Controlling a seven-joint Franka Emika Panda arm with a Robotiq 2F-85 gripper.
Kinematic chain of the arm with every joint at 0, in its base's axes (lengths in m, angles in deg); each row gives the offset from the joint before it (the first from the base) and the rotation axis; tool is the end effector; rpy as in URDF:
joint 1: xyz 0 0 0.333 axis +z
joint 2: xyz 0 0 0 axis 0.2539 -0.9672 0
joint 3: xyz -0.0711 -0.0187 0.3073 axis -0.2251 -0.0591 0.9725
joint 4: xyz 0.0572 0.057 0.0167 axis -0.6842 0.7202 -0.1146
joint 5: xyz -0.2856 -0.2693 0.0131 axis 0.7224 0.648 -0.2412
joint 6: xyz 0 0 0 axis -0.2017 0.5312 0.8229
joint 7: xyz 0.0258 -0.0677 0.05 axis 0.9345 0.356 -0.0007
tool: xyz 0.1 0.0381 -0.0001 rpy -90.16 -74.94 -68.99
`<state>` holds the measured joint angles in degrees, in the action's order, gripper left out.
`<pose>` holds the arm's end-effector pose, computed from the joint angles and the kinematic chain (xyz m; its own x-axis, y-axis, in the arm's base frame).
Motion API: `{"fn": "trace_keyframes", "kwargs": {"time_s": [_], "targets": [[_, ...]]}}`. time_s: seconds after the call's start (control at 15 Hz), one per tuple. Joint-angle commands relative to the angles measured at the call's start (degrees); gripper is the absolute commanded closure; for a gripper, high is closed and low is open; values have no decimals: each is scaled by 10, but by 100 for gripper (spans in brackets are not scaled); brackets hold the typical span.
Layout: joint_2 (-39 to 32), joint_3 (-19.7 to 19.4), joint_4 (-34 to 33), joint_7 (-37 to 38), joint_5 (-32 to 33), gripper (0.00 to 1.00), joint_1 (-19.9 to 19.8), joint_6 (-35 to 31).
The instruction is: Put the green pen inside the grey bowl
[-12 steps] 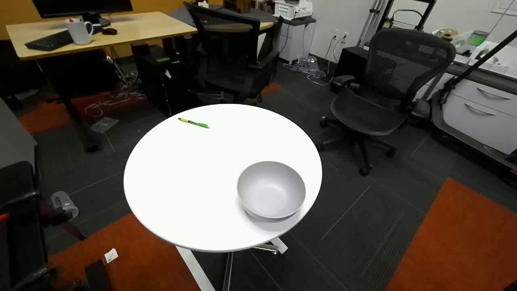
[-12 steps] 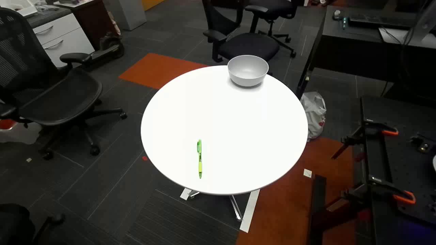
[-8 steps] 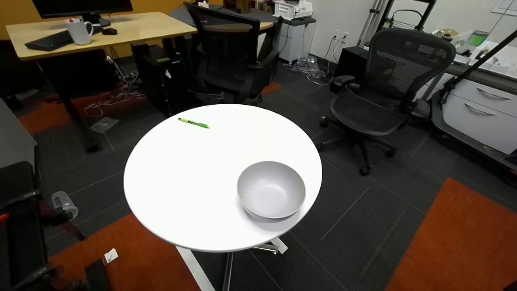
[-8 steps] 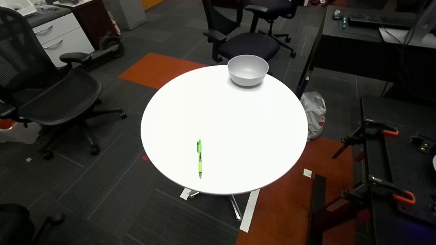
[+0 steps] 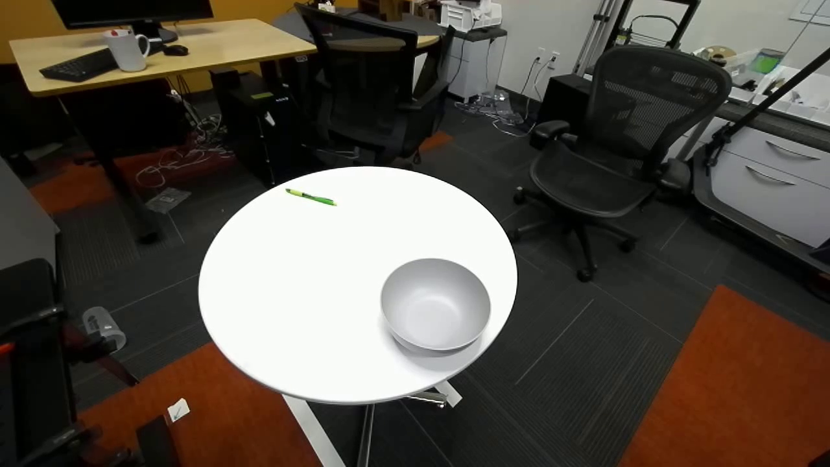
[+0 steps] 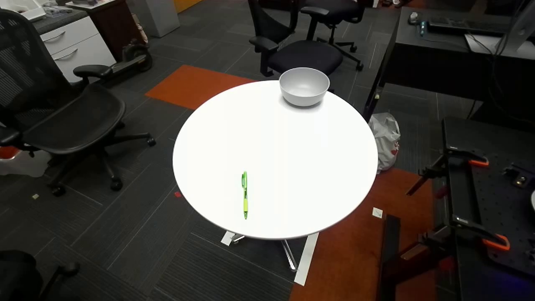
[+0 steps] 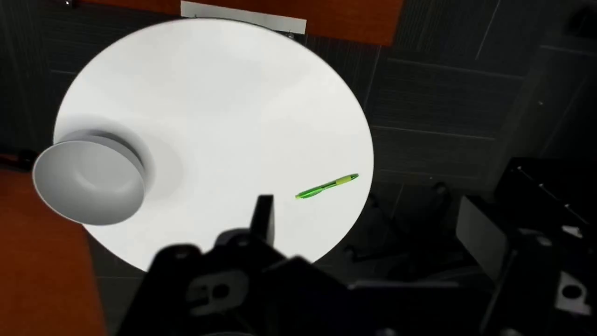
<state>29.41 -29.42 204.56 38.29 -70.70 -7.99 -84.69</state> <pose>0.3424 0.0482 0.5668 0.9701 0.1158 0.2135 0.1384 -0.9859 -0.0941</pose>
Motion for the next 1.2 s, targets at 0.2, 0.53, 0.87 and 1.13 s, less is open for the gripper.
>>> {"fn": "trace_keyframes", "kwargs": {"time_s": [0.2, 0.53, 0.87, 1.13], "targets": [[-165, 83, -27, 181, -1, 0, -35, -101], [-298, 100, -61, 264, -10, 0, -33, -182], [-410, 94, -111, 312, -27, 0, -22, -285], [-496, 87, -169, 430, 13, 0, -8, -302]]}}
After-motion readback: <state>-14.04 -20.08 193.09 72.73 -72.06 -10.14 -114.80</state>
